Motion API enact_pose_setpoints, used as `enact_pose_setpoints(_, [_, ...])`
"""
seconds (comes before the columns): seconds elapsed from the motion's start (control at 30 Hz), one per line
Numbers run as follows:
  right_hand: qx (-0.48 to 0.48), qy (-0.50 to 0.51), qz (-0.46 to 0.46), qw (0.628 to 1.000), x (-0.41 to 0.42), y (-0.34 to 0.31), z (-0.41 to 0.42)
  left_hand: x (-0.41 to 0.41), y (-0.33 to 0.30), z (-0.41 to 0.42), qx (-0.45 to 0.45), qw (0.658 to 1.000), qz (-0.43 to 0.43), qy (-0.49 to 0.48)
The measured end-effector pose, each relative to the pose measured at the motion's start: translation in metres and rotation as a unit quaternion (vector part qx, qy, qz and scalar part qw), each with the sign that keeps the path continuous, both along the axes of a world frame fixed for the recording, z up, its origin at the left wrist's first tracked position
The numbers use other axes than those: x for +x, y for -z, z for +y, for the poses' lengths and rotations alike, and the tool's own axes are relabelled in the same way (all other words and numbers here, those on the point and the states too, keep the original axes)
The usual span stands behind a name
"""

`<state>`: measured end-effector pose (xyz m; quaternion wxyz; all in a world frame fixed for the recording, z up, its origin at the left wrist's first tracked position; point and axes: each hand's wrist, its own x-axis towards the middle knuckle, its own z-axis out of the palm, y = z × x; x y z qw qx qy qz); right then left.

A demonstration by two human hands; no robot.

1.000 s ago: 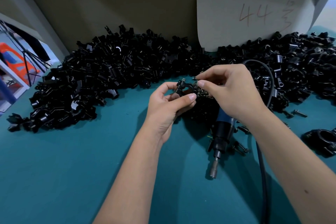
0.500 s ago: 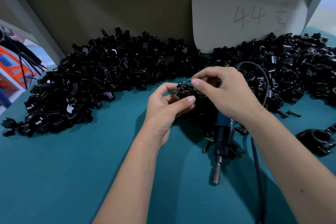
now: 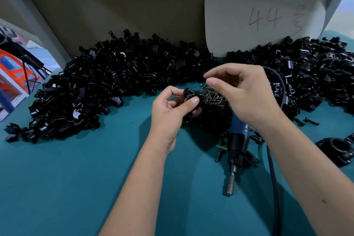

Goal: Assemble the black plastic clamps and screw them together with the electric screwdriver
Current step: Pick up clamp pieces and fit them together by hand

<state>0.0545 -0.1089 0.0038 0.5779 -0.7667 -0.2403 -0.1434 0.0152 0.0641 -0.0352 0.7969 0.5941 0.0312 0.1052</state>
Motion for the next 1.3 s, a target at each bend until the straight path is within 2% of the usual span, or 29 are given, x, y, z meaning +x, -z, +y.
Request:
enact_pose_setpoints(0.1, [0.105, -0.047, 0.065, 0.991, 0.001, 0.001, -0.002, 0.001, -0.003, 0.003, -0.035, 0.998, 0.004, -0.047])
enact_pose_setpoints(0.17, [0.133, -0.076, 0.09, 0.984, 0.001, 0.002, 0.0, 0.001, -0.004, 0.006, -0.079, 0.993, -0.007, -0.089])
enact_pose_setpoints(0.33, [0.141, -0.105, 0.108, 0.979, -0.001, 0.002, 0.002, 0.001, -0.007, 0.019, -0.142, 0.977, -0.042, -0.151])
enact_pose_setpoints(0.47, [0.094, -0.091, 0.124, 0.984, -0.003, 0.004, 0.005, 0.002, -0.009, 0.024, -0.176, 0.966, -0.038, -0.183])
enact_pose_setpoints(0.6, [0.087, -0.111, 0.168, 0.976, -0.007, 0.001, 0.009, 0.0, -0.011, 0.029, -0.193, 0.96, -0.031, -0.2])
enact_pose_setpoints(0.63, [0.064, -0.087, 0.157, 0.982, -0.006, 0.0, 0.007, -0.001, -0.011, 0.029, -0.195, 0.96, -0.028, -0.2])
enact_pose_setpoints(0.7, [-0.073, 0.015, 0.075, 0.994, -0.003, 0.001, 0.002, -0.002, -0.011, 0.029, -0.195, 0.961, -0.023, -0.196])
enact_pose_setpoints(0.77, [-0.249, 0.082, -0.006, 0.965, -0.002, 0.0, -0.002, -0.002, -0.01, 0.029, -0.19, 0.962, -0.017, -0.195])
enact_pose_setpoints(0.87, [-0.394, 0.048, -0.021, 0.918, -0.005, 0.005, 0.002, -0.001, -0.009, 0.029, -0.185, 0.964, -0.012, -0.19])
enact_pose_setpoints(0.97, [-0.445, -0.007, -0.024, 0.895, -0.011, 0.008, 0.012, 0.0, -0.009, 0.029, -0.192, 0.964, -0.014, -0.186])
enact_pose_setpoints(1.13, [-0.503, -0.019, -0.005, 0.864, -0.015, 0.003, 0.016, 0.0, -0.01, 0.031, -0.206, 0.96, -0.016, -0.189])
enact_pose_setpoints(1.3, [-0.541, -0.022, -0.015, 0.84, -0.021, -0.003, 0.019, -0.003, -0.014, 0.046, -0.316, 0.924, -0.043, -0.21])
